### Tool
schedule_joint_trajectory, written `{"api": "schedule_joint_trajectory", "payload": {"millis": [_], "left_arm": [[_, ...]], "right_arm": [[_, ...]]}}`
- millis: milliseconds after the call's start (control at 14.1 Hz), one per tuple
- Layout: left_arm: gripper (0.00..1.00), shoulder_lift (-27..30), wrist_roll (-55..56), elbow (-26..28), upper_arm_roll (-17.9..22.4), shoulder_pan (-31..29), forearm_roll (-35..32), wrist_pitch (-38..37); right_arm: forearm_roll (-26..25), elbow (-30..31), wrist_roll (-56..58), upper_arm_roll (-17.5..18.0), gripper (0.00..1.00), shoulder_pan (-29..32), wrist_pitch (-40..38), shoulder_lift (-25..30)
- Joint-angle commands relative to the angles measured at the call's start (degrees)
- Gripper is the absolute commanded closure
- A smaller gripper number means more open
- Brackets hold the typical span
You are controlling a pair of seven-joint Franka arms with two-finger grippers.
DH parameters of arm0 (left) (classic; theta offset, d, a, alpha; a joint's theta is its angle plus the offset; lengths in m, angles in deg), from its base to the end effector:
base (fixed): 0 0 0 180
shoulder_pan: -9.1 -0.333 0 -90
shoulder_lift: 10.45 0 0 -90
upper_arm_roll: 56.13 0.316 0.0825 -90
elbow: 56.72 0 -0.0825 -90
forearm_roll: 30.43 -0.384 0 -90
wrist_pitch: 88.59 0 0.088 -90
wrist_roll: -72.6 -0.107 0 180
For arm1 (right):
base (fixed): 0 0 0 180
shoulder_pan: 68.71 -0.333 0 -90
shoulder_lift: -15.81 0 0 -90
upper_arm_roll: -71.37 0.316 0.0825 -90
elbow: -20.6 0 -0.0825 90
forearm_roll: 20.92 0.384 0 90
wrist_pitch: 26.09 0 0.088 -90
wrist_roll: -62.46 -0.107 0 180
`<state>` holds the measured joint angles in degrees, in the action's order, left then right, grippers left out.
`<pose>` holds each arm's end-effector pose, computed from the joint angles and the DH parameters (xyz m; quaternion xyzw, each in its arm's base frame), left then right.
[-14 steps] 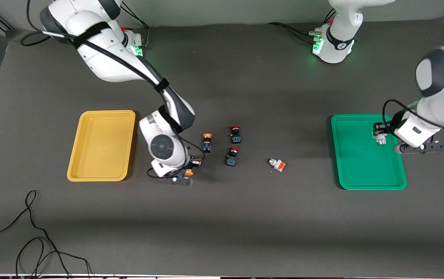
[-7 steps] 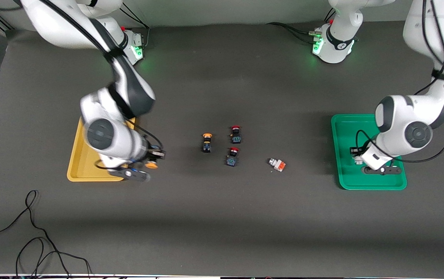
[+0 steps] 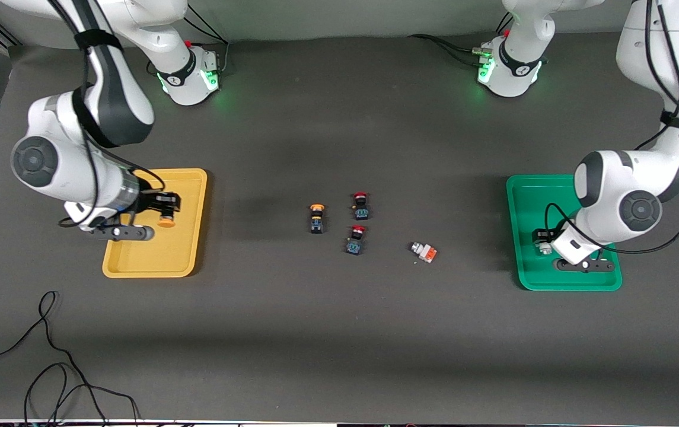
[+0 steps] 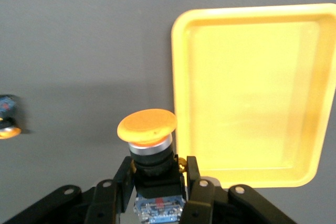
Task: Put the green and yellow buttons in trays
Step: 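Open both grippers over the trays and move the left gripper back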
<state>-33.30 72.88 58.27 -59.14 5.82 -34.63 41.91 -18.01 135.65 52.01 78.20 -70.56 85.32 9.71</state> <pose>0.5913 0.0052 0.2458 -0.9977 0.0193 0.0635 0.0160 0.5488 0.0861 0.3906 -0.9956 0.0264 0.0882 0.0146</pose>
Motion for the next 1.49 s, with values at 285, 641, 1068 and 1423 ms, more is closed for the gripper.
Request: {"api": "schedule_joint_trajectory", "payload": {"millis": [285,641,1068,1423], "left_arm": [[0.00,5.01,-3.44,-19.34,-0.51,-0.77,0.25,-24.83],[0.00,5.10,1.19,-25.24,-2.09,1.60,3.14,-30.21],[0.00,0.72,24.46,-24.73,-3.23,16.43,3.33,-24.08],[0.00,-10.78,29.87,-22.54,-3.14,24.89,1.92,-10.03]], "right_arm": [[1.23,13.00,8.42,-1.12,1.00,2.28,14.87,2.16],[0.44,18.62,11.49,-1.47,1.00,2.46,22.17,0.57],[-3.96,21.45,11.59,-4.02,1.00,2.72,32.11,-5.31],[-4.13,21.45,11.50,-4.11,1.00,2.81,35.81,-9.18]]}}
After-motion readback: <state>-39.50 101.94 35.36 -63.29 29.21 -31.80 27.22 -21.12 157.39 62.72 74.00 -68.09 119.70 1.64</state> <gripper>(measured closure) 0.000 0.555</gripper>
